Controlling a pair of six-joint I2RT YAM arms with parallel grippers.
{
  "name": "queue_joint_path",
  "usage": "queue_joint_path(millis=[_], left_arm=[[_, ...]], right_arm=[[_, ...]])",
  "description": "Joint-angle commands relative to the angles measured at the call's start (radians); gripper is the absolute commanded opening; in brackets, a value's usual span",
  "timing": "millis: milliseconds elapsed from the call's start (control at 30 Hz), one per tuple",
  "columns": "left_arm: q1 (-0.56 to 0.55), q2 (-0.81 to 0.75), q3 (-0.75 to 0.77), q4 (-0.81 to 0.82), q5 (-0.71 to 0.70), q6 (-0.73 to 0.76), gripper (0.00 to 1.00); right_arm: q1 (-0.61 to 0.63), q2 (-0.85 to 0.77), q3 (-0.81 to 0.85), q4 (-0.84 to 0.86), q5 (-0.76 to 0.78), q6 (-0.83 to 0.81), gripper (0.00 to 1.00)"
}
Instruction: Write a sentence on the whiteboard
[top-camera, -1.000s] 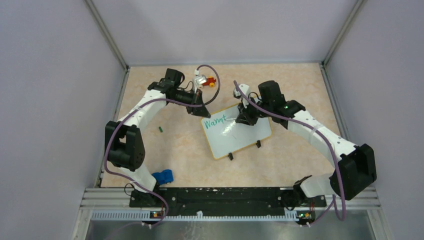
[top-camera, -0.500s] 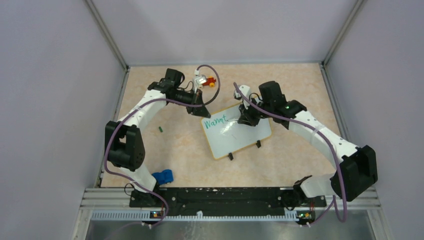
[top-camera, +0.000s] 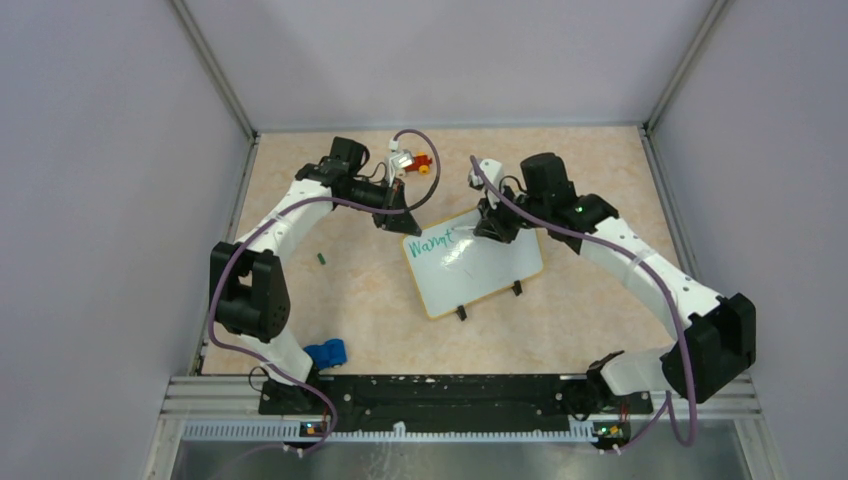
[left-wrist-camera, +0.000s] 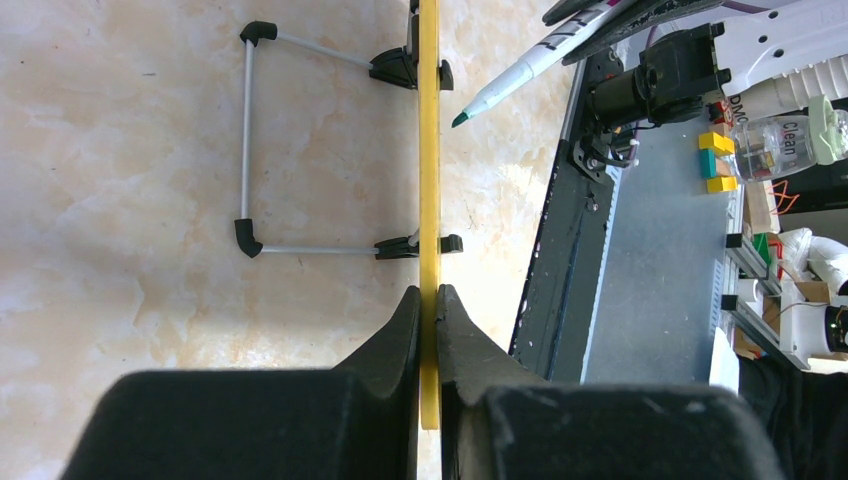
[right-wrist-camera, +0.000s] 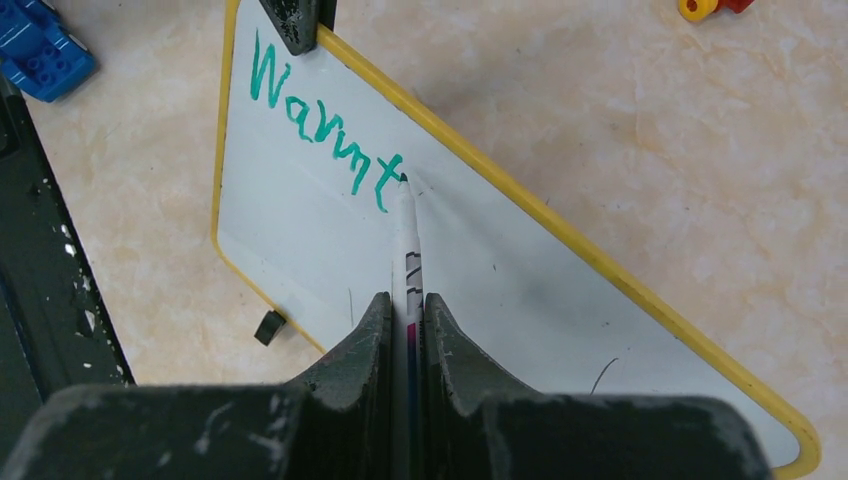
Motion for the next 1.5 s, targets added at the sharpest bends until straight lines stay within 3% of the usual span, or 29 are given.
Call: queue_joint_path(millis=[0, 967, 1467], left_arm=[[-0.011, -0.029, -0.010, -0.019, 0.010, 0.019, 0.00], [-0.010, -0.030, -0.018, -0.017, 0.008, 0.021, 0.00], [-0.010, -0.030, -0.020, -0.016, 0.007, 0.020, 0.00]], right_arm=[[-0.013, -0.005, 0.058, 0.042, 0.011, 0.002, 0.00], [-0.022, -0.039, -0.094, 0.049, -0.004, -0.005, 0.00], [-0.022, -0.007, -0.016, 0.060, -0.004, 0.005, 0.00]])
